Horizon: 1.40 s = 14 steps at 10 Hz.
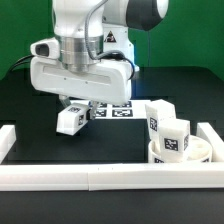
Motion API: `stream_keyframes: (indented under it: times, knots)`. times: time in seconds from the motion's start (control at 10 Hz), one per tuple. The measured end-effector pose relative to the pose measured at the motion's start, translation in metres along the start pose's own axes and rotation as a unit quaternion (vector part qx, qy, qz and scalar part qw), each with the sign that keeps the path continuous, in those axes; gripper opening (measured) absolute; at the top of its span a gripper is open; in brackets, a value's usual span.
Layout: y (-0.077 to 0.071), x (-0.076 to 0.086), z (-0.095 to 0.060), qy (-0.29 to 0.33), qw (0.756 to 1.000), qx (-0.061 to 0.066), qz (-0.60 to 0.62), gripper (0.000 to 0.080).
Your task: Assemble stool
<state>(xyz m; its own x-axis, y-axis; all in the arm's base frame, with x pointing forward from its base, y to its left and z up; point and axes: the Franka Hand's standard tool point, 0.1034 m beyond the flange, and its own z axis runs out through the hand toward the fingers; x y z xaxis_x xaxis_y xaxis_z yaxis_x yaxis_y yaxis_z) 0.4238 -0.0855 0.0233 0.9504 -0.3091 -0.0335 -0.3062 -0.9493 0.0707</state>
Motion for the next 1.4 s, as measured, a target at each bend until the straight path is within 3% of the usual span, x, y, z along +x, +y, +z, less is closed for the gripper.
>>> stream_keyframes:
  times: [0.2, 0.4, 0.5, 0.8, 0.9, 1.0, 1.1, 1.2, 1.4]
  knots:
    - [0.003, -0.001, 0.001, -0.001, 0.997, -0.002, -0.071, 0.0334]
    - [0.026, -0.016, 0.01, -0.009, 0.997, 0.003, -0.078, 0.0334]
    - [0.03, -0.022, 0.013, -0.01, 0.997, 0.0, -0.075, 0.0334]
    - [0.03, -0.03, 0.017, -0.017, 0.997, 0.0, -0.075, 0.0334]
    - [0.03, -0.031, 0.017, -0.018, 0.997, 0.0, -0.075, 0.0416]
    - [0.027, -0.033, 0.018, -0.03, 0.997, 0.005, -0.074, 0.0416]
    - [0.024, -0.029, 0.013, -0.039, 0.996, 0.01, -0.084, 0.0593]
    - [0.022, -0.025, 0.003, -0.094, 0.991, 0.028, -0.095, 0.0632]
    - [0.022, 0.006, -0.017, -0.174, 0.979, 0.029, -0.104, 0.0646]
